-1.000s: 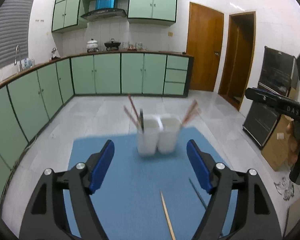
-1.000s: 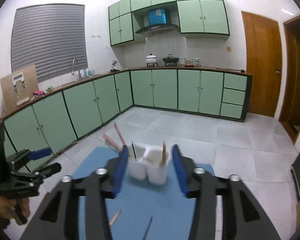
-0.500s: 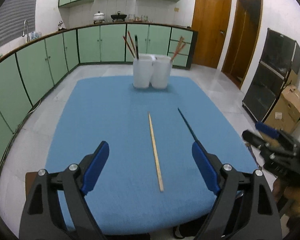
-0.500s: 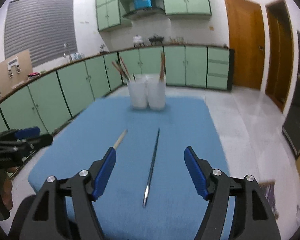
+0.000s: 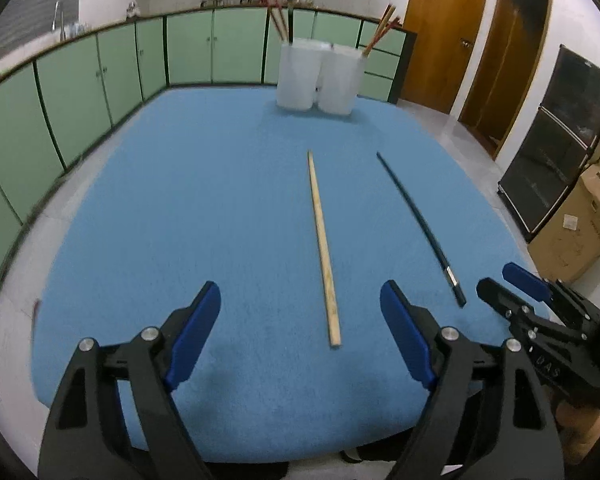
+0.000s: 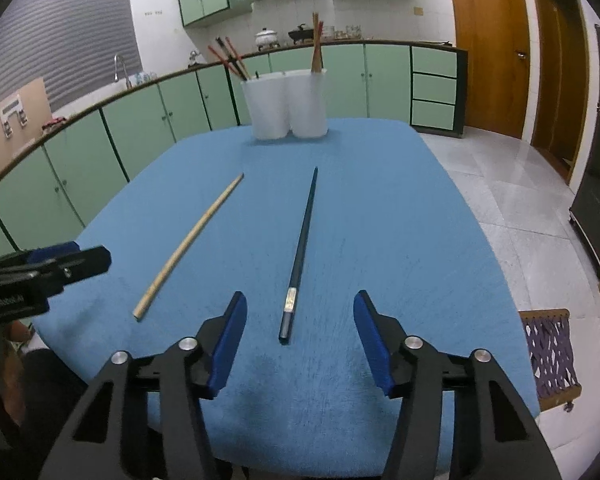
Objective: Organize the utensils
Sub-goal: 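Grasp the plain wooden chopstick with the left gripper while the right grasps the black chopstick, then carry both chopsticks up to the white holder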
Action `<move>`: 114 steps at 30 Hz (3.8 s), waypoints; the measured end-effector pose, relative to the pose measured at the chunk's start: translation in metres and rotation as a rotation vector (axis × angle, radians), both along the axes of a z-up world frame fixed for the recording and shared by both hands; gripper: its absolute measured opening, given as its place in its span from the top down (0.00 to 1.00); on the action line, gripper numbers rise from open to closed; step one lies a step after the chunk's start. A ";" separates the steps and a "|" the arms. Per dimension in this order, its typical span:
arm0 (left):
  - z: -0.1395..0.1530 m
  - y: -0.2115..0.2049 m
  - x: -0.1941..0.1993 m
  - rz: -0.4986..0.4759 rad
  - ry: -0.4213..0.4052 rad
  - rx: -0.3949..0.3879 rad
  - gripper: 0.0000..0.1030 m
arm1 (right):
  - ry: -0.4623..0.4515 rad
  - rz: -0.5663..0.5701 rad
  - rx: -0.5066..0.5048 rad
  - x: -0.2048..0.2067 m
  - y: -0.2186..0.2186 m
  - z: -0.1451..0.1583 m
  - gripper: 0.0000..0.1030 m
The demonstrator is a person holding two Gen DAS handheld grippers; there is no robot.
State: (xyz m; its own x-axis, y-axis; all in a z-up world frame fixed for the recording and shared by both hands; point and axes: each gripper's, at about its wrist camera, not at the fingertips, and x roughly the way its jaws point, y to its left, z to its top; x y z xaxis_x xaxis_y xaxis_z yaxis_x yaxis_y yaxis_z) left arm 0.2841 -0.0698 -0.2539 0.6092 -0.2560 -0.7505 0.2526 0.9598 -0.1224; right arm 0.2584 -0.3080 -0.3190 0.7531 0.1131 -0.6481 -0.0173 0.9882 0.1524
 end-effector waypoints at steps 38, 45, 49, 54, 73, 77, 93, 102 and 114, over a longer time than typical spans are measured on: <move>-0.038 -0.031 -0.015 -0.042 -0.062 0.098 0.94 | 0.010 0.016 -0.001 0.005 -0.009 -0.027 0.93; -0.018 -0.020 -0.015 -0.018 -0.083 0.065 0.94 | -0.010 0.020 0.001 0.002 -0.008 -0.020 0.93; -0.004 -0.017 -0.017 -0.019 -0.102 0.059 0.94 | -0.024 0.016 0.002 -0.001 -0.009 -0.014 0.93; 0.006 -0.015 -0.015 -0.019 -0.103 0.048 0.94 | -0.046 0.011 0.011 -0.007 -0.012 -0.001 0.93; 0.091 -0.004 -0.027 -0.057 -0.176 0.025 0.94 | -0.188 0.038 0.014 -0.020 -0.023 0.095 0.94; 0.104 -0.003 -0.024 -0.068 -0.196 0.029 0.94 | -0.201 0.061 0.017 -0.017 -0.023 0.110 0.94; 0.146 -0.018 0.047 -0.153 -0.202 0.032 0.94 | -0.192 0.185 -0.040 0.069 -0.006 0.163 0.93; 0.156 -0.026 0.085 -0.189 -0.189 0.036 0.94 | -0.151 0.245 -0.077 0.126 0.003 0.182 0.94; 0.155 -0.038 0.123 -0.213 -0.183 0.045 0.93 | -0.079 0.284 -0.052 0.184 -0.003 0.187 0.93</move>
